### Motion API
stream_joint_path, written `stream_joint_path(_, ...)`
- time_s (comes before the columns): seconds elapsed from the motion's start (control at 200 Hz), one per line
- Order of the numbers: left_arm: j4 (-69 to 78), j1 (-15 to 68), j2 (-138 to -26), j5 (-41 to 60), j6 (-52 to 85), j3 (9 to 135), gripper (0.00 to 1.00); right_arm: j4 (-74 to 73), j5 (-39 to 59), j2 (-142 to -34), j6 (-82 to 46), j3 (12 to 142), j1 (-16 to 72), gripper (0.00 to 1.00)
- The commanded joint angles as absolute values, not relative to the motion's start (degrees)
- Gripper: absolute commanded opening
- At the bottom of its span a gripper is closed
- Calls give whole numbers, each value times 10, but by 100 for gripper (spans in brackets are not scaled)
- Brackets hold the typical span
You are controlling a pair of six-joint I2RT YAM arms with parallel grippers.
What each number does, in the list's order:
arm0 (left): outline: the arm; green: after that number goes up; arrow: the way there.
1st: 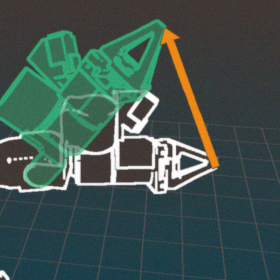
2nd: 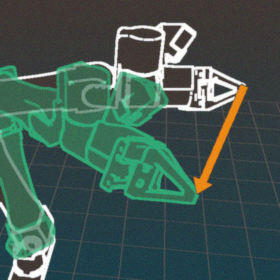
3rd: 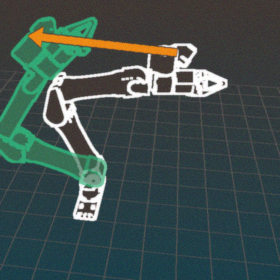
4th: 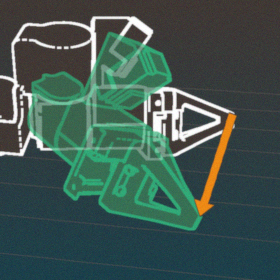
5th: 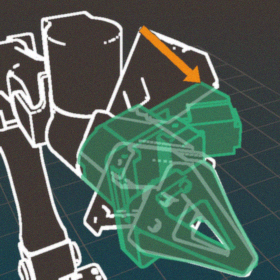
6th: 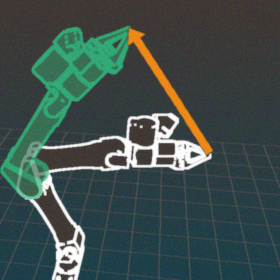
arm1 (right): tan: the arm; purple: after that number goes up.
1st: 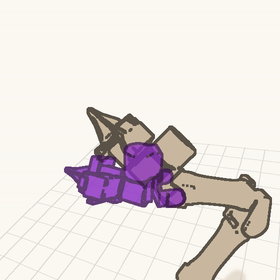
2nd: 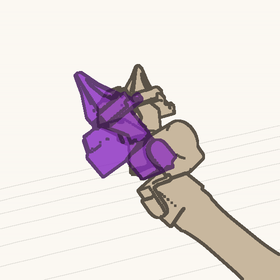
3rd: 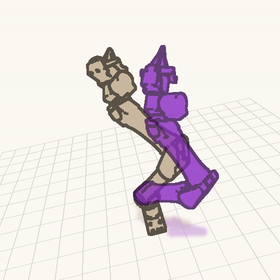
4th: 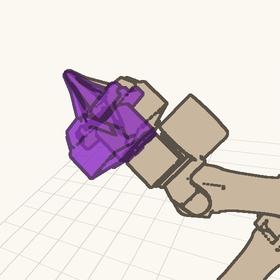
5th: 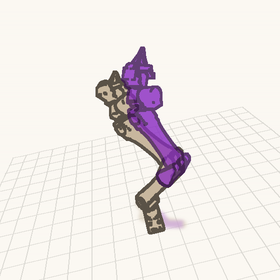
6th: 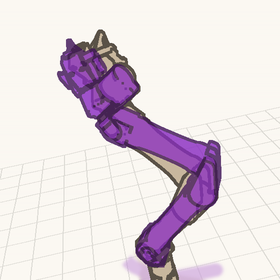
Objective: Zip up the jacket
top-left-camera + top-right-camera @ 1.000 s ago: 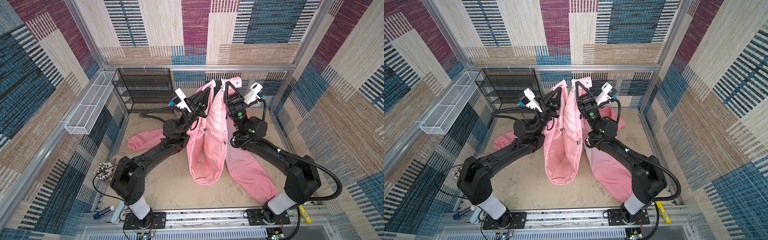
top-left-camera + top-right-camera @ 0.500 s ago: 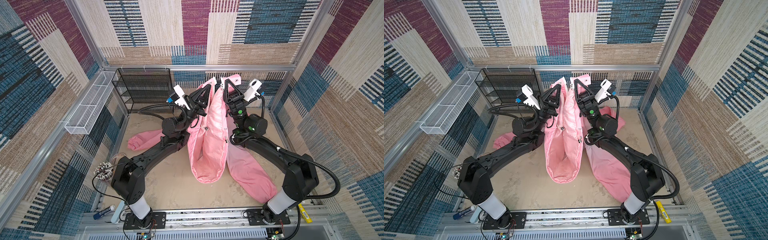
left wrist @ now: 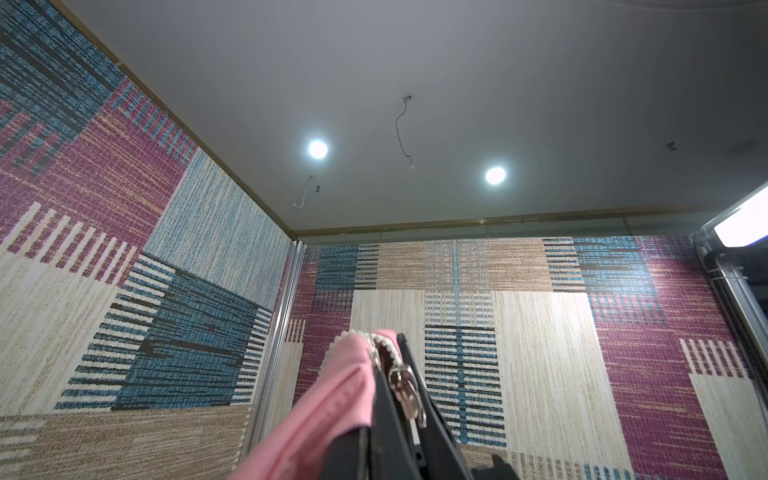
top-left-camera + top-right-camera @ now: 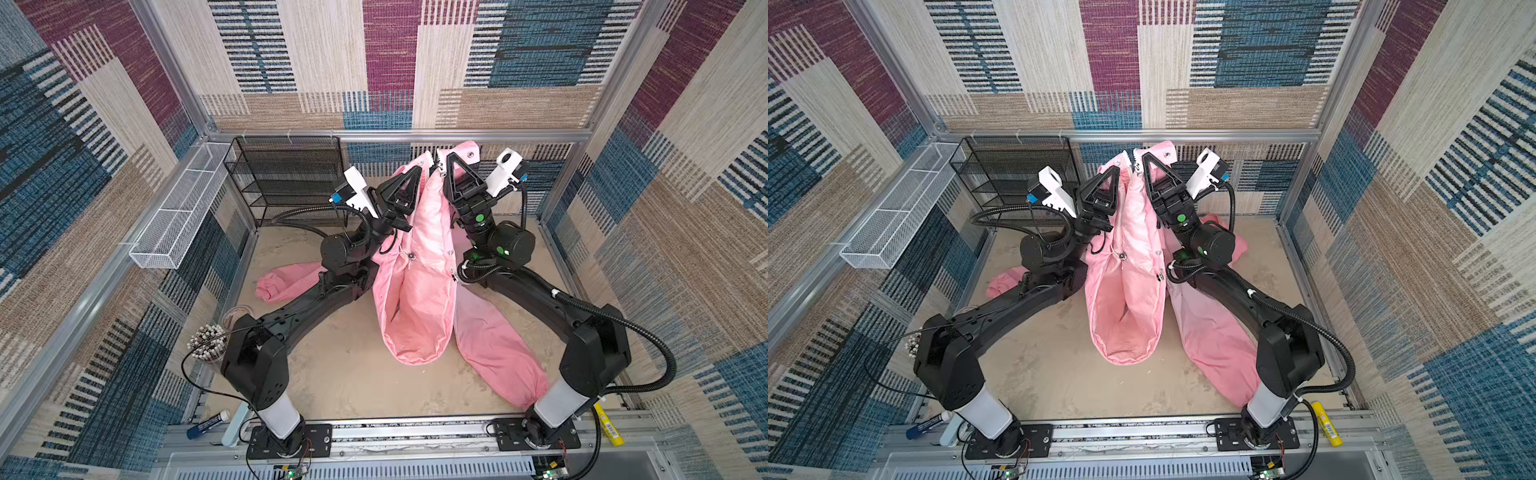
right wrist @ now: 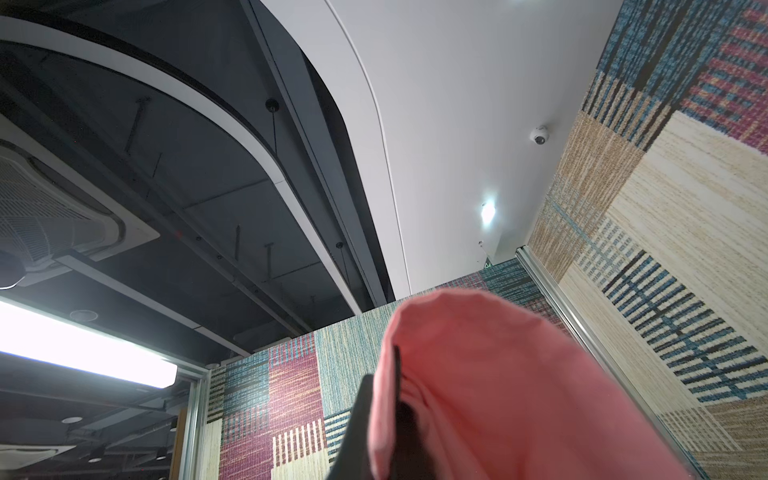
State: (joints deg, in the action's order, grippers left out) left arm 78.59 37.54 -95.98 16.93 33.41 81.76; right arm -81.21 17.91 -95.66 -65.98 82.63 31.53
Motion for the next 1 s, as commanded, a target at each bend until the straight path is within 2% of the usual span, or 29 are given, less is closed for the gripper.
stream_joint_path(0.0,808,377,-953,183,349,829,0,-1060,192,-960,-672,842,316,0)
stream_joint_path(0.997,808,381,-963,174,356,838,0,-1060,198,-969,-700,863,316,0)
